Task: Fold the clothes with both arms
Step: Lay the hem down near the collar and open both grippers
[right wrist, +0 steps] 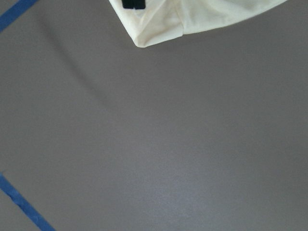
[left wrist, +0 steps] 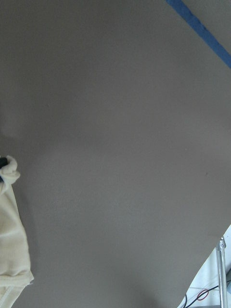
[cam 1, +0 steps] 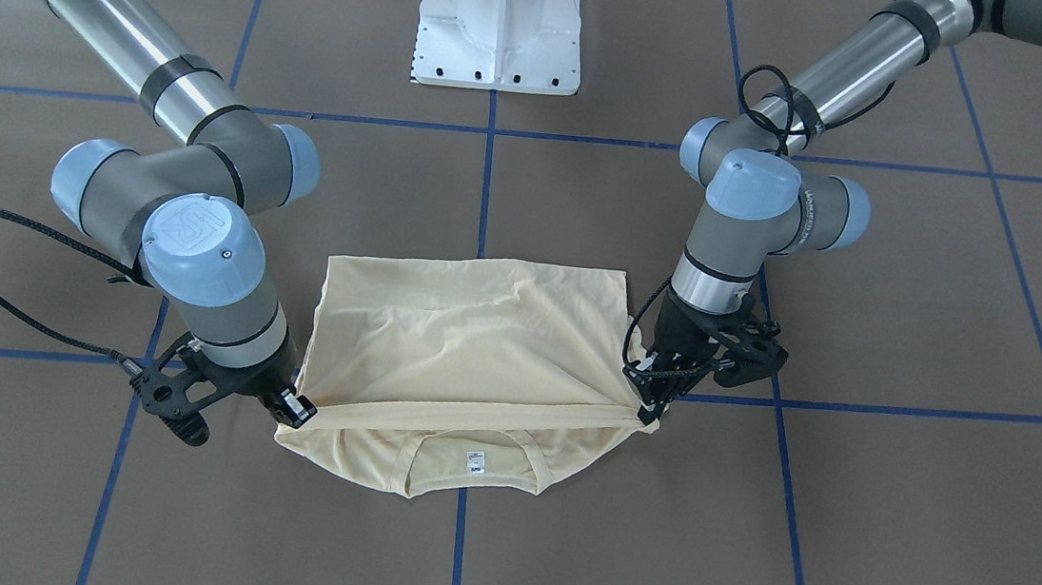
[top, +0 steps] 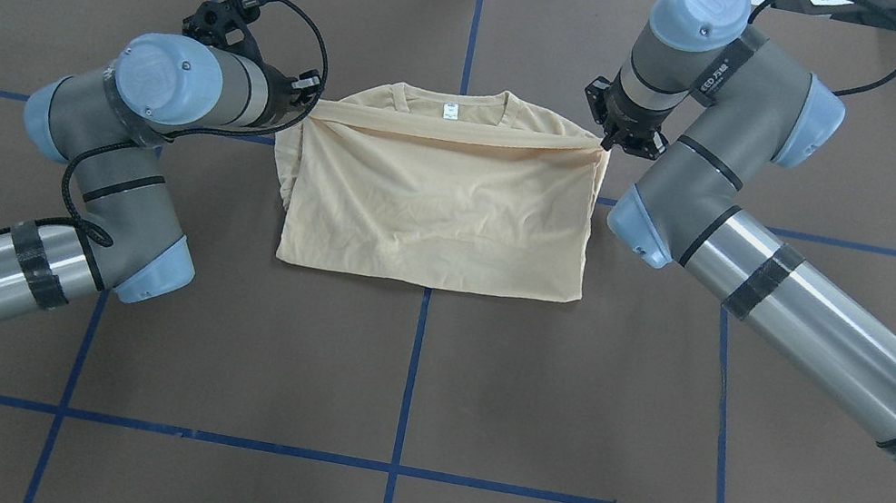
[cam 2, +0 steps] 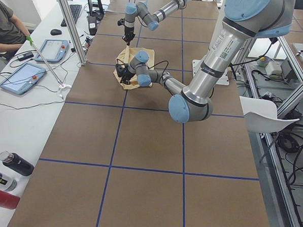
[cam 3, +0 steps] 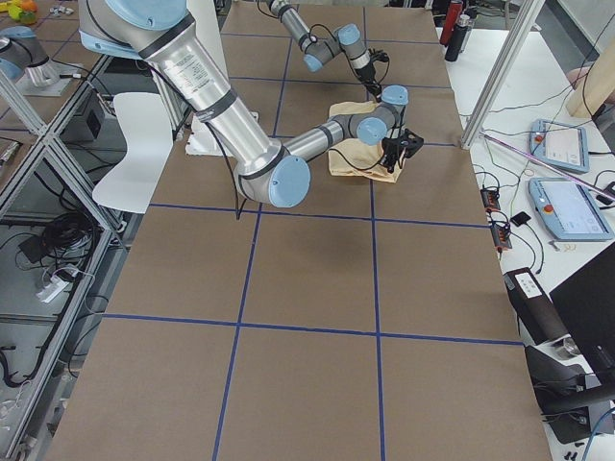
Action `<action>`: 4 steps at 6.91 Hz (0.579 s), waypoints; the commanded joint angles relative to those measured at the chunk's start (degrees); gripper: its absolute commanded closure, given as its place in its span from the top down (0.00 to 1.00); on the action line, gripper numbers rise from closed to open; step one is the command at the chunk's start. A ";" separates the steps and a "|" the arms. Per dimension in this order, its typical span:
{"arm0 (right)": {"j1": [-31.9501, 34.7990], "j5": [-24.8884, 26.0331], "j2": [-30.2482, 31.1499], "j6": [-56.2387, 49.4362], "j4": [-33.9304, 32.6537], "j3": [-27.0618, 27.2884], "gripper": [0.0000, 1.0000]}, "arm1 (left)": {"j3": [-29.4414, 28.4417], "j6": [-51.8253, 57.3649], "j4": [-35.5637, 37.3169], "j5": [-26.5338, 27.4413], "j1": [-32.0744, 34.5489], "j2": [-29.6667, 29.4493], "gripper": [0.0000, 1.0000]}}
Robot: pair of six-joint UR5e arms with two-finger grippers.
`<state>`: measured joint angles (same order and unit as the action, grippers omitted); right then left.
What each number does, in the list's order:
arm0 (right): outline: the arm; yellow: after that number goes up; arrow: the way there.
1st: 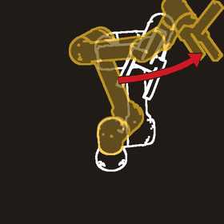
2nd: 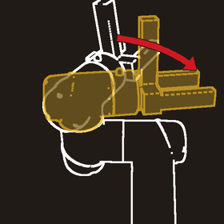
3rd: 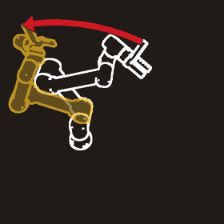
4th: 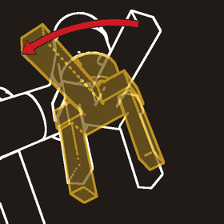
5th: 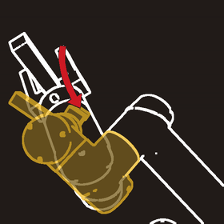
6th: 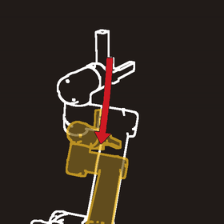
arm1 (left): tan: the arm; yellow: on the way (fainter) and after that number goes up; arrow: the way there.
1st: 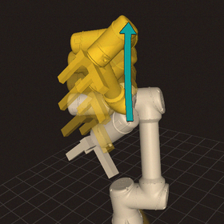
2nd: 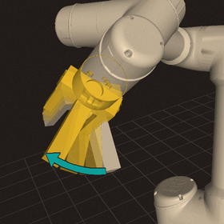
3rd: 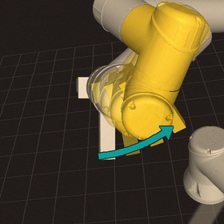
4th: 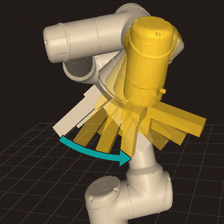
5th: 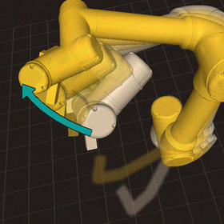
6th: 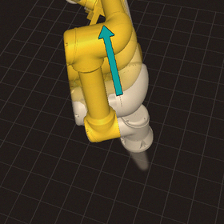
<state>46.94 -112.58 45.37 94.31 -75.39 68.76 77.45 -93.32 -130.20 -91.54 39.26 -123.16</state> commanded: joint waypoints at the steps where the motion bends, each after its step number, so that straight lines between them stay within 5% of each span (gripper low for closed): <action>1: 0.25 0.08 -0.98 0.00 0.07 -1.43 0.44 | -0.02 3.37 -0.58 -0.04 1.25 -0.06 0.32; 3: 2.44 -0.18 -2.64 0.17 -0.02 -1.44 0.70 | -0.11 5.15 -1.81 -0.56 3.88 -0.06 0.36; 4: 2.80 -0.53 -2.65 0.61 0.07 -0.83 0.76 | 0.33 6.03 -1.90 -0.74 4.59 -0.06 0.36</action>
<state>48.98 -112.76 43.13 94.53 -75.38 67.50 77.45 -88.38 -131.86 -92.01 42.77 -123.20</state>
